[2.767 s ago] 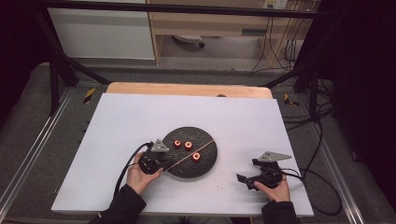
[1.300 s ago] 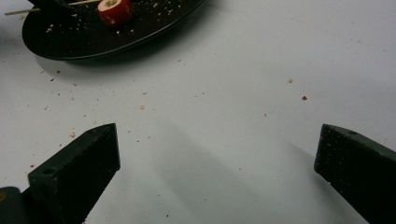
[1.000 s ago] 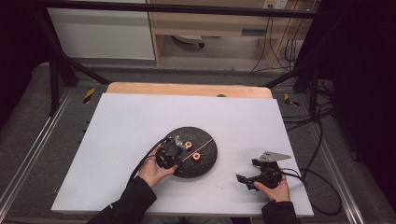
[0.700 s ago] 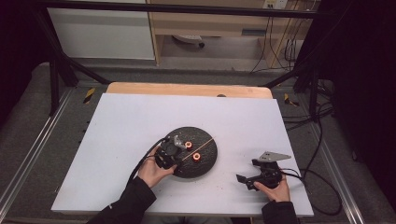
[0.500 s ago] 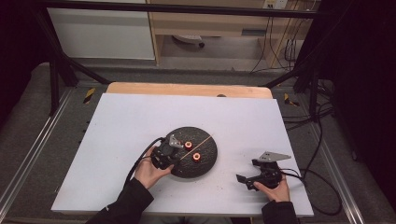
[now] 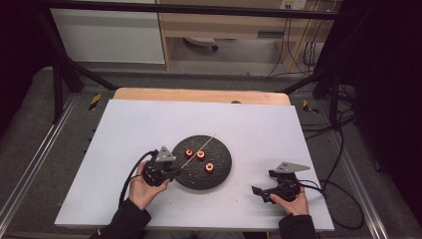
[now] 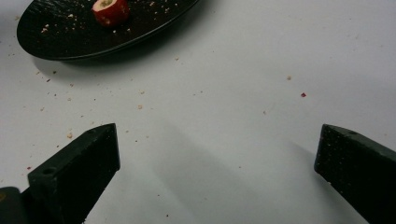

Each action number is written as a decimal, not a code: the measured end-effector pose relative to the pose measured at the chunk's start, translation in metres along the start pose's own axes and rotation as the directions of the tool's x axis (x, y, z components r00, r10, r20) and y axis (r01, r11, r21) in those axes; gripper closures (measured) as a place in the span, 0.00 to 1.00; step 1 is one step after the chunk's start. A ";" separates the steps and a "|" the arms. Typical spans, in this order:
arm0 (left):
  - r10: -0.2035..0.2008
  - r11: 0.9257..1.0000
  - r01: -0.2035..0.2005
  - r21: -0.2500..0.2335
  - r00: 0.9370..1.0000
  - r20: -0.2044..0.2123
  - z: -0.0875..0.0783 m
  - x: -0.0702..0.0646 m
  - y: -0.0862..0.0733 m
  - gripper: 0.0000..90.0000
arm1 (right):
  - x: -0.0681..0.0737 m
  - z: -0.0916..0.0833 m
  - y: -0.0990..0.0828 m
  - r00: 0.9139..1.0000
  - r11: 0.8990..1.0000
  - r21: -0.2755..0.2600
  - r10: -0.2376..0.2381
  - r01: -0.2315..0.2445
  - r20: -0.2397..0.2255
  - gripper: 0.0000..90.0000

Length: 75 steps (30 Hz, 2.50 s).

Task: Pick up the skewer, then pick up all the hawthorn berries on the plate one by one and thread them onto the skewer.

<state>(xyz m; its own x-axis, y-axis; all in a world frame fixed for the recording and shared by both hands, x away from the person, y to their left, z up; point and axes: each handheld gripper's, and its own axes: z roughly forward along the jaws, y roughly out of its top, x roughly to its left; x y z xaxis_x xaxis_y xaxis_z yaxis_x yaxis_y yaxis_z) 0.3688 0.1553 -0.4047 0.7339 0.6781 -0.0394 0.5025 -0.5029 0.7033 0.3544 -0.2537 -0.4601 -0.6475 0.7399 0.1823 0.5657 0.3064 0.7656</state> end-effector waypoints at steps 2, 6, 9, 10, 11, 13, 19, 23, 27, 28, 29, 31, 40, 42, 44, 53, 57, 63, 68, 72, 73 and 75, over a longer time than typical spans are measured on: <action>-0.010 1.000 0.010 -0.020 1.000 0.005 -0.003 0.002 -0.005 0.98 | 0.001 0.000 0.000 1.000 1.000 0.001 0.010 -0.010 -0.001 0.01; -0.032 0.998 0.032 -0.058 0.999 0.004 -0.010 0.007 -0.016 0.98 | 0.001 0.001 0.000 1.000 1.000 0.001 0.012 -0.012 0.000 0.01; -0.037 0.996 0.037 -0.082 0.999 -0.002 -0.016 0.009 -0.024 0.98 | 0.001 0.001 0.000 1.000 1.000 -0.003 0.015 -0.015 0.003 0.01; -0.041 0.995 0.040 -0.089 0.999 -0.005 -0.018 0.010 -0.027 0.98 | 0.001 0.001 0.000 1.000 1.000 -0.005 0.015 -0.015 0.003 0.01; -0.045 0.994 0.044 -0.098 0.999 -0.003 -0.020 0.011 -0.030 0.98 | 0.001 0.001 0.000 1.000 1.000 -0.004 0.016 -0.016 0.004 0.01; -0.050 0.993 0.049 -0.111 0.999 -0.006 -0.023 0.012 -0.035 0.98 | 0.001 0.001 0.000 1.000 1.000 -0.002 0.016 -0.016 0.006 0.01; -0.075 0.985 0.073 -0.154 0.997 -0.006 -0.029 0.016 -0.051 0.98 | 0.004 0.002 0.002 1.000 1.000 -0.005 0.017 -0.017 0.009 0.01; -0.085 0.982 0.084 -0.170 0.996 0.004 -0.030 0.018 -0.062 0.98 | 0.005 0.003 0.004 1.000 1.000 -0.007 0.019 -0.019 0.005 0.01; -0.088 0.981 0.090 -0.169 0.996 0.017 -0.030 0.022 -0.069 0.98 | 0.006 0.004 0.004 1.000 1.000 -0.007 0.020 -0.020 0.010 0.01; -0.091 0.981 0.093 -0.172 0.996 0.018 -0.030 0.022 -0.071 0.98 | 0.006 0.004 0.005 1.000 1.000 -0.002 0.015 -0.015 0.014 0.01; -0.091 0.981 0.093 -0.172 0.996 0.021 -0.030 0.022 -0.072 0.98 | 0.007 0.004 0.006 1.000 1.000 -0.001 0.013 -0.013 0.012 0.01; -0.095 0.980 0.098 -0.175 0.995 0.026 -0.030 0.023 -0.075 0.98 | 0.009 0.005 0.008 1.000 1.000 -0.004 0.010 -0.010 0.016 0.01; -0.103 0.977 0.107 -0.187 0.994 0.029 -0.032 0.027 -0.079 0.98 | 0.026 0.011 0.023 1.000 1.000 -0.004 -0.009 0.009 0.017 0.01; -0.102 0.976 0.106 -0.191 0.994 0.028 -0.033 0.028 -0.080 0.98 | 0.031 0.013 0.027 1.000 1.000 0.003 -0.016 0.016 0.020 0.01; -0.103 0.975 0.106 -0.197 0.994 0.027 -0.034 0.028 -0.080 0.98 | 0.036 0.015 0.032 1.000 1.000 0.011 -0.021 0.021 0.020 0.01; -0.102 0.973 0.104 -0.205 0.995 0.020 -0.037 0.030 -0.083 0.98 | 0.055 0.025 0.060 0.998 0.997 0.032 -0.067 0.066 0.014 0.02; -0.096 0.974 0.098 -0.204 0.995 0.020 -0.037 0.029 -0.083 0.98 | 0.063 0.032 0.075 0.997 0.994 0.072 -0.080 0.079 0.015 0.03; -0.097 0.973 0.099 -0.207 0.995 0.020 -0.037 0.029 -0.082 0.98 | 0.074 0.042 0.096 0.995 0.989 0.114 -0.099 0.098 0.008 0.07; -0.097 0.973 0.099 -0.210 0.995 0.021 -0.037 0.029 -0.082 0.98 | 0.081 0.053 0.108 0.995 0.983 0.153 -0.102 0.100 0.005 0.11; -0.090 0.974 0.092 -0.206 0.996 0.019 -0.037 0.029 -0.082 0.98 | 0.086 0.063 0.118 0.995 0.978 0.189 -0.096 0.094 0.003 0.16; -0.088 0.975 0.090 -0.205 0.996 0.018 -0.037 0.029 -0.082 0.98 | 0.087 0.065 0.119 0.995 0.976 0.195 -0.097 0.095 0.004 0.17; -0.087 0.975 0.089 -0.205 0.996 0.020 -0.036 0.029 -0.082 0.98 | 0.090 0.070 0.123 0.995 0.975 0.200 -0.097 0.096 -0.006 0.21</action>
<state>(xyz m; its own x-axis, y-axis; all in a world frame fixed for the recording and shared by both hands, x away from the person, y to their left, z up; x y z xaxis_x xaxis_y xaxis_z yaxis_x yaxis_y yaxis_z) 0.3317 0.2356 -0.4378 0.6962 0.7086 -0.1144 0.4613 -0.3197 0.8276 0.4020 -0.1072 -0.3926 -0.7023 0.7032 0.1112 0.5917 0.4896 0.6405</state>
